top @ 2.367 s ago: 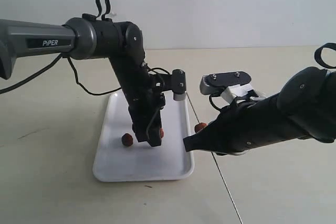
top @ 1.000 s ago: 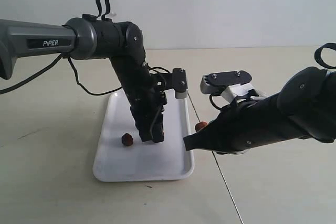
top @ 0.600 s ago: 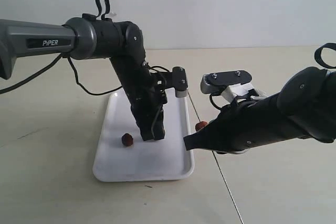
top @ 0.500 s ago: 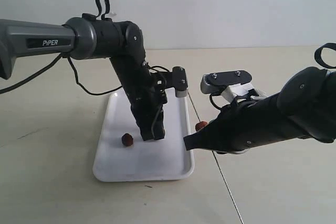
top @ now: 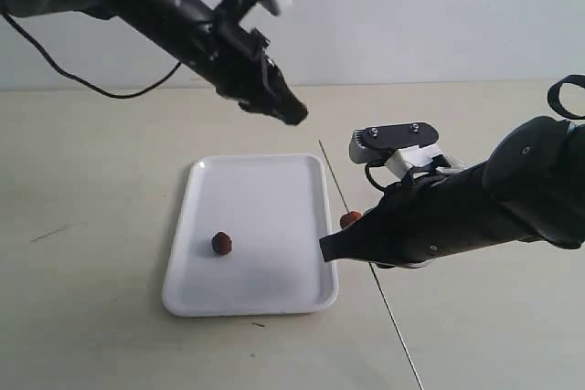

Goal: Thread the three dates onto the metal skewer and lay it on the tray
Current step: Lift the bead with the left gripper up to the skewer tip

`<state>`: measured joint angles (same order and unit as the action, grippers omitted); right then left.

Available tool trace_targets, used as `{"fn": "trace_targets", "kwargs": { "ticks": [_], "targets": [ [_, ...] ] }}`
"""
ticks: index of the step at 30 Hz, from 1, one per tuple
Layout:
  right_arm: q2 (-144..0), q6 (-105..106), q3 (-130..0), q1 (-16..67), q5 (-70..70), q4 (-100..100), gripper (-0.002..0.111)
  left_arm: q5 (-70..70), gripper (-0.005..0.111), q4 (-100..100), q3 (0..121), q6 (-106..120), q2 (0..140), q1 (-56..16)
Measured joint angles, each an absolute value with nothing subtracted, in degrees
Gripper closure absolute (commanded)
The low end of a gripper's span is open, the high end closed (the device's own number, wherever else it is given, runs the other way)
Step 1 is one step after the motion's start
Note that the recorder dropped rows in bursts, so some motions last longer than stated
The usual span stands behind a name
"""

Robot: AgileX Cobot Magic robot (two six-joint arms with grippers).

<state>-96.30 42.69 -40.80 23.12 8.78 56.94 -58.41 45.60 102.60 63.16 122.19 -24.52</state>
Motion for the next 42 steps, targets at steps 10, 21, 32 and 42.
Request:
{"fn": "trace_targets", "kwargs": {
  "ticks": [10, 21, 32, 42],
  "targets": [
    [-96.2, 44.0, -40.8, 23.1, 8.8, 59.3, 0.108, -60.9, 0.088, 70.6, 102.6, 55.4, 124.4, -14.6],
    [-89.2, 45.4, -40.6, 23.1, 8.9, 60.0, 0.108, -68.5, 0.088, 87.7, 102.6, 53.7, 131.2, -12.6],
    [-87.9, 45.9, -40.6, 23.2, 9.7, 60.0, 0.108, -69.3, 0.088, 91.7, 102.6, 53.3, 133.9, -12.6],
    [-87.9, 47.3, -42.4, 23.2, 11.3, 60.2, 0.108, -69.3, 0.088, 93.1, 102.6, 53.3, 133.9, -14.0]
  ]
}}
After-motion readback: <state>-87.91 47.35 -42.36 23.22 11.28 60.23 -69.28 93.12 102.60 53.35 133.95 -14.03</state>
